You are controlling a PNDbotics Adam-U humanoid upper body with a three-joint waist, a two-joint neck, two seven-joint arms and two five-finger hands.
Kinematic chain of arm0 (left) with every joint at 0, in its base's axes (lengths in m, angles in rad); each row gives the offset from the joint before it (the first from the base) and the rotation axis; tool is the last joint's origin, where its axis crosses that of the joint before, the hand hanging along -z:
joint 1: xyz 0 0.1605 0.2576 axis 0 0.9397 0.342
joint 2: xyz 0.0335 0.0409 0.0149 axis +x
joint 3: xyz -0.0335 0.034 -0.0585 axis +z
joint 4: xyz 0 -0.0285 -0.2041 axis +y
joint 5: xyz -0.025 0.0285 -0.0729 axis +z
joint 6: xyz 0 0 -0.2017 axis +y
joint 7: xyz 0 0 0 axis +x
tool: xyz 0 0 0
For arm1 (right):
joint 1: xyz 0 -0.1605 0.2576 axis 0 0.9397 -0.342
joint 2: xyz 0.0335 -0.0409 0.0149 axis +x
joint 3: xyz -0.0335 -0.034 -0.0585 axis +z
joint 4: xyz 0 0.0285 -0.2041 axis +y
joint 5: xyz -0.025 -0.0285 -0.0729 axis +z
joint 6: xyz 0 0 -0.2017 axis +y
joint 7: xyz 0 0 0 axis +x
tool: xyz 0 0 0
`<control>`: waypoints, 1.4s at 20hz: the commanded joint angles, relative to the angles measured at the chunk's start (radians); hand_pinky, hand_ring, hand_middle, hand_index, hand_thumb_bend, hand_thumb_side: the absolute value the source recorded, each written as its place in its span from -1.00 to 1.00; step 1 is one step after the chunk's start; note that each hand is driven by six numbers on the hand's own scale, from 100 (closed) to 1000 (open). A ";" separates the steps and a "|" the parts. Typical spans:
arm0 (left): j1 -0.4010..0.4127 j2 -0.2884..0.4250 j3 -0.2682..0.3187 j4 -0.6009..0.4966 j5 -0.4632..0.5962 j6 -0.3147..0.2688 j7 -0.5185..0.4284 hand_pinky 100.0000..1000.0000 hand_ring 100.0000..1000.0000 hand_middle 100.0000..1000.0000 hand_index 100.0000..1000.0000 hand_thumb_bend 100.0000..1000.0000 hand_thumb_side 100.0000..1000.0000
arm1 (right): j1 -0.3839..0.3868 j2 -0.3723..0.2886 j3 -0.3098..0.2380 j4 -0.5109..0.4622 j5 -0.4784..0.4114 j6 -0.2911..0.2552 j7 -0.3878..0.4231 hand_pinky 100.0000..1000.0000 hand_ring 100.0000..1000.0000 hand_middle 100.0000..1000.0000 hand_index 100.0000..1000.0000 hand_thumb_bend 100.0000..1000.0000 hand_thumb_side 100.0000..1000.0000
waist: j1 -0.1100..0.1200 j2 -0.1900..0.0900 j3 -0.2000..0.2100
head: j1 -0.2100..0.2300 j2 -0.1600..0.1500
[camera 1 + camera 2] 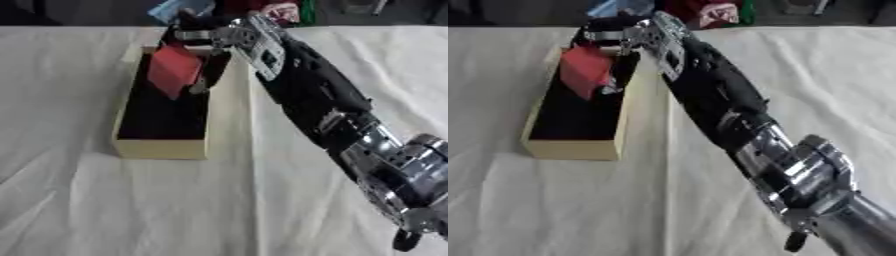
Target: Pick up objects on the table and place them in the box.
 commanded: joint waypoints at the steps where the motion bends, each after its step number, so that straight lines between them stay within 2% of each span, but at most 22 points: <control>1: -0.010 0.009 0.000 -0.020 0.006 0.000 -0.003 0.05 0.03 -0.07 0.22 -0.82 -1.00 | -0.027 -0.002 -0.009 0.003 0.032 -0.127 0.127 0.73 0.67 0.46 0.73 -1.00 -1.00 | -0.011 -0.025 0.003 | -0.003 -0.001; 2: -0.010 0.009 0.000 -0.020 0.006 0.000 -0.003 0.05 0.03 -0.07 0.22 -0.82 -1.00 | -0.029 -0.001 -0.012 0.002 0.039 -0.136 0.136 0.75 0.72 0.54 0.77 -1.00 -0.90 | -0.011 -0.026 0.003 | -0.003 -0.002; 3: -0.010 0.008 0.000 -0.020 0.006 0.001 -0.003 0.05 0.03 -0.07 0.22 -0.82 -1.00 | -0.031 -0.001 -0.014 0.000 0.047 -0.143 0.142 0.80 0.79 0.64 0.84 -0.77 -0.56 | -0.011 -0.026 0.003 | -0.003 -0.002; 4: -0.010 0.008 0.000 -0.020 0.006 0.001 -0.004 0.05 0.03 -0.07 0.22 -0.82 -1.00 | -0.033 -0.001 -0.016 -0.003 0.058 -0.150 0.146 0.84 0.85 0.72 0.89 -0.47 -0.31 | -0.011 -0.026 0.003 | -0.003 -0.003; 5: -0.010 0.008 0.000 -0.020 0.006 0.001 -0.004 0.05 0.03 -0.07 0.23 -0.81 -1.00 | -0.035 -0.001 -0.017 -0.006 0.070 -0.157 0.147 0.90 0.92 0.80 0.96 -0.22 -0.17 | -0.011 -0.027 0.003 | -0.004 -0.003; 10: -0.009 0.007 -0.001 -0.020 0.006 0.002 -0.004 0.05 0.03 -0.07 0.23 -0.81 -1.00 | -0.044 -0.002 -0.022 -0.026 0.148 -0.177 0.102 0.96 0.98 0.89 1.00 -0.05 -0.10 | -0.012 -0.027 0.004 | -0.004 -0.004; 17: -0.008 0.007 0.000 -0.020 0.007 0.003 -0.004 0.05 0.03 -0.07 0.23 -0.80 -1.00 | -0.049 -0.004 -0.030 -0.016 0.194 -0.185 0.039 0.95 0.96 0.87 0.99 -0.05 -0.14 | -0.013 -0.028 0.002 | -0.004 -0.002; 19: -0.007 0.006 0.000 -0.020 0.007 0.003 -0.004 0.05 0.03 -0.07 0.23 -0.80 -1.00 | -0.050 -0.009 -0.030 -0.017 0.194 -0.186 0.038 0.95 0.96 0.87 1.00 -0.03 -0.16 | -0.013 -0.029 0.002 | -0.003 -0.002; 22: -0.008 0.006 0.000 -0.020 0.007 0.002 -0.005 0.05 0.03 -0.07 0.23 -0.80 -1.00 | -0.052 -0.013 -0.029 -0.014 0.197 -0.184 0.065 1.00 1.00 0.97 1.00 0.01 -0.03 | -0.013 -0.030 0.001 | -0.003 -0.002; 23: -0.007 0.006 0.000 -0.020 0.007 0.003 -0.005 0.05 0.03 -0.07 0.23 -0.80 -1.00 | -0.053 -0.014 -0.030 -0.016 0.195 -0.181 0.072 0.99 1.00 0.94 1.00 0.01 -0.04 | -0.012 -0.031 0.001 | -0.003 -0.002; 27: -0.006 0.006 0.001 -0.020 0.007 0.003 -0.005 0.05 0.03 -0.07 0.23 -0.80 -1.00 | -0.052 -0.026 -0.034 -0.039 0.161 -0.175 0.067 0.95 0.96 0.88 1.00 -0.15 -0.07 | -0.010 -0.032 0.000 | -0.003 -0.003; 28: -0.006 0.006 0.001 -0.020 0.007 0.003 -0.004 0.05 0.03 -0.07 0.23 -0.80 -1.00 | -0.053 -0.035 -0.035 -0.053 0.144 -0.171 0.060 0.92 0.92 0.85 0.98 -0.28 -0.04 | -0.010 -0.032 -0.001 | -0.002 -0.002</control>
